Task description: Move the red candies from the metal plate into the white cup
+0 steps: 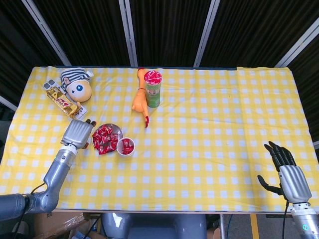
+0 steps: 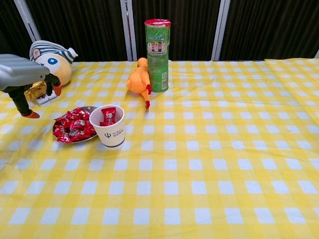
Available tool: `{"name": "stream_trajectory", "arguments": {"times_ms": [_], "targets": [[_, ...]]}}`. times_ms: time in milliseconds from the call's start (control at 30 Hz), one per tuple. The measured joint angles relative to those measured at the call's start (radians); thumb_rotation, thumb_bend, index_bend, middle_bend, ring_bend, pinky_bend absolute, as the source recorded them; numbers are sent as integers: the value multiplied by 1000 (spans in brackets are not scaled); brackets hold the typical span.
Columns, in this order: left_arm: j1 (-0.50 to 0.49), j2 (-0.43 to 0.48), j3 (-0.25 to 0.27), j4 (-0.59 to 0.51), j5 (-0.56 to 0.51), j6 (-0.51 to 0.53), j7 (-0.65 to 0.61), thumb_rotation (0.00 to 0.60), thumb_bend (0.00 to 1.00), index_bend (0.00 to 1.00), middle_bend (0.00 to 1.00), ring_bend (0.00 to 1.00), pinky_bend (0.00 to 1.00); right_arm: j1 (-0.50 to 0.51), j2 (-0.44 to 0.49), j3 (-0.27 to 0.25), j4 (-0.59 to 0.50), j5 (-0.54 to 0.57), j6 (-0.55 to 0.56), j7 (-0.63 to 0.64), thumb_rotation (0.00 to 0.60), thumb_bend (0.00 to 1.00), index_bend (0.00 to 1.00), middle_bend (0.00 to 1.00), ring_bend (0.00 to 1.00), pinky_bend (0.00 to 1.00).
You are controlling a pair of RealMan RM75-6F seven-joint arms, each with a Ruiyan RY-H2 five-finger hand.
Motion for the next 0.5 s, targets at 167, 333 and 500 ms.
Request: {"name": "stream_trajectory", "arguments": {"times_ms": [167,333,500], "targets": [[-1,-34,2,47,-31,-8,14,600,309,319,340,818,896,1,0,-1,0,-2,-1,3,600,386,0,0,0,0],[-6,-60,6,73,-61,-22,35,600,431,342,386,818,896,1,1,0,0,-1,0,8,600,386,0,0,0,0],[-13,-80,11,90,-82,-27,57,600,467,343,384,818,896,1,2,-1,0,-2,-1,9,600,386,0,0,0,0]]}}
